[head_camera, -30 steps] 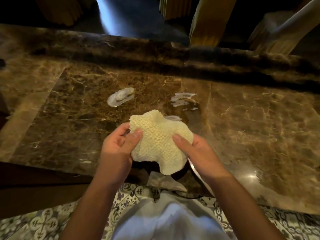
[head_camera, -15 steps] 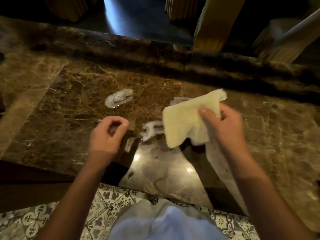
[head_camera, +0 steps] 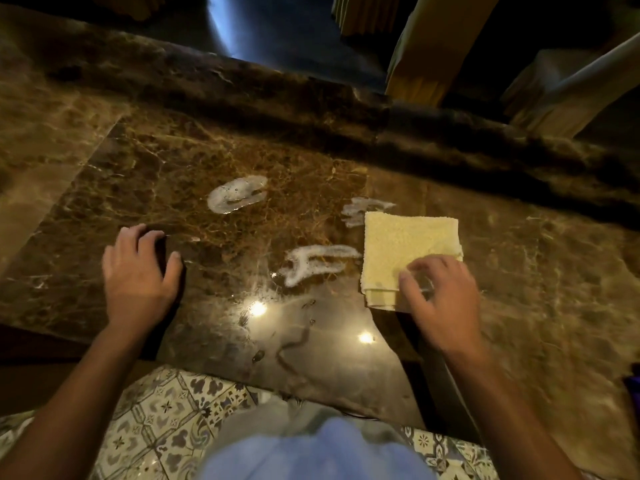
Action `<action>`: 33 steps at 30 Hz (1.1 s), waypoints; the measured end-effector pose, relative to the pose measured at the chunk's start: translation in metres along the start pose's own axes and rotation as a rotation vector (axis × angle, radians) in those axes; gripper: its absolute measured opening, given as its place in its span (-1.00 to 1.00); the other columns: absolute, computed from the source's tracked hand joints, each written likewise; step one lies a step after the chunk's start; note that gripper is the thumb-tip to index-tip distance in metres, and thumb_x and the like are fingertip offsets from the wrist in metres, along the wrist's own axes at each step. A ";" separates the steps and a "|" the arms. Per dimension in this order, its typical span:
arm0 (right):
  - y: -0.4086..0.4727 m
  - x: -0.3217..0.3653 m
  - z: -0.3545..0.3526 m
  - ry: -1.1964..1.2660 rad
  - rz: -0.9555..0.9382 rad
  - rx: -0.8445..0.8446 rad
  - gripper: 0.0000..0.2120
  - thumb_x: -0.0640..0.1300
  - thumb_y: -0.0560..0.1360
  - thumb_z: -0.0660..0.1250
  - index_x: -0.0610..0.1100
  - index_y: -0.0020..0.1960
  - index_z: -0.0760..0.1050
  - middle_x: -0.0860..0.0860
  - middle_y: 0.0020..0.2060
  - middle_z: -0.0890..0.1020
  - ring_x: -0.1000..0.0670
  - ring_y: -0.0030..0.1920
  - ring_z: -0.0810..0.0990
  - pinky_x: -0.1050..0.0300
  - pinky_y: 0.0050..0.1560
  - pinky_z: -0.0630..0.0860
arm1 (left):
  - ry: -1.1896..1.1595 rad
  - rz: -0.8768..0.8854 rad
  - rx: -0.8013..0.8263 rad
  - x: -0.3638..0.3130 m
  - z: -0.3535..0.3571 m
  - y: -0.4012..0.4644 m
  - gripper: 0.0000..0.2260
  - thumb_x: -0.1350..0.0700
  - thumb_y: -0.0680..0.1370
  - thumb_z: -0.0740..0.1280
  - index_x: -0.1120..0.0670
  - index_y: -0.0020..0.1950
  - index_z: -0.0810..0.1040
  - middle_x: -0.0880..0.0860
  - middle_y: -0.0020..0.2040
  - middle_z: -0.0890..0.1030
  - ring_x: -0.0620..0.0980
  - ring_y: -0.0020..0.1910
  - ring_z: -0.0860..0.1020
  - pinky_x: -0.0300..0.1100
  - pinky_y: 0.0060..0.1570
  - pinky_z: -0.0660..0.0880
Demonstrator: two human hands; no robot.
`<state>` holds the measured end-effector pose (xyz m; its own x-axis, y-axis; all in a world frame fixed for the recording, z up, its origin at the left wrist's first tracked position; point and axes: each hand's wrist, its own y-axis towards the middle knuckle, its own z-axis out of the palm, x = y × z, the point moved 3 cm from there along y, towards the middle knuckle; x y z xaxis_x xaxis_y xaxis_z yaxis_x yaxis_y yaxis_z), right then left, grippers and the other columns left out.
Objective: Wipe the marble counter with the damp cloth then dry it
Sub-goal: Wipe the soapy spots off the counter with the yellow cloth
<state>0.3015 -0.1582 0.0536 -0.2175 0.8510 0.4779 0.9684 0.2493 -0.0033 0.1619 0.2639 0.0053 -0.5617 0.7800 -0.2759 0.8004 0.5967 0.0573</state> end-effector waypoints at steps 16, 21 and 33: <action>0.175 0.012 0.056 -0.282 0.064 0.034 -0.42 0.13 0.62 0.07 -0.01 0.60 0.27 -0.18 0.58 0.29 -0.24 0.60 0.14 -0.27 0.61 -0.07 | 0.090 -0.023 0.010 0.002 0.013 0.001 -0.31 -0.29 0.65 -0.02 0.13 0.65 0.19 0.22 0.68 0.14 0.19 0.68 0.02 0.19 0.60 -0.07; 0.161 0.044 0.073 -0.256 -0.123 0.133 -0.38 0.15 0.56 0.00 0.09 0.61 0.25 -0.10 0.64 0.21 -0.20 0.65 0.06 -0.24 0.61 -0.11 | 0.077 -0.021 -0.012 0.002 0.013 0.000 -0.31 -0.28 0.64 0.00 0.13 0.63 0.22 0.22 0.67 0.16 0.21 0.67 0.05 0.21 0.59 -0.05; -0.002 0.043 0.086 -0.260 -0.123 0.070 -0.40 0.18 0.65 0.00 0.01 0.64 0.18 -0.07 0.66 0.14 -0.16 0.67 -0.05 -0.22 0.63 -0.13 | 0.053 -0.002 0.028 0.006 0.014 0.003 -0.37 -0.21 0.69 0.10 0.16 0.65 0.19 0.23 0.68 0.11 0.22 0.68 -0.01 0.22 0.61 -0.10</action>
<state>0.2795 -0.0829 -0.0012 -0.3656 0.8999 0.2378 0.9240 0.3817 -0.0241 0.1642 0.2675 -0.0092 -0.5729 0.7883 -0.2246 0.8044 0.5933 0.0302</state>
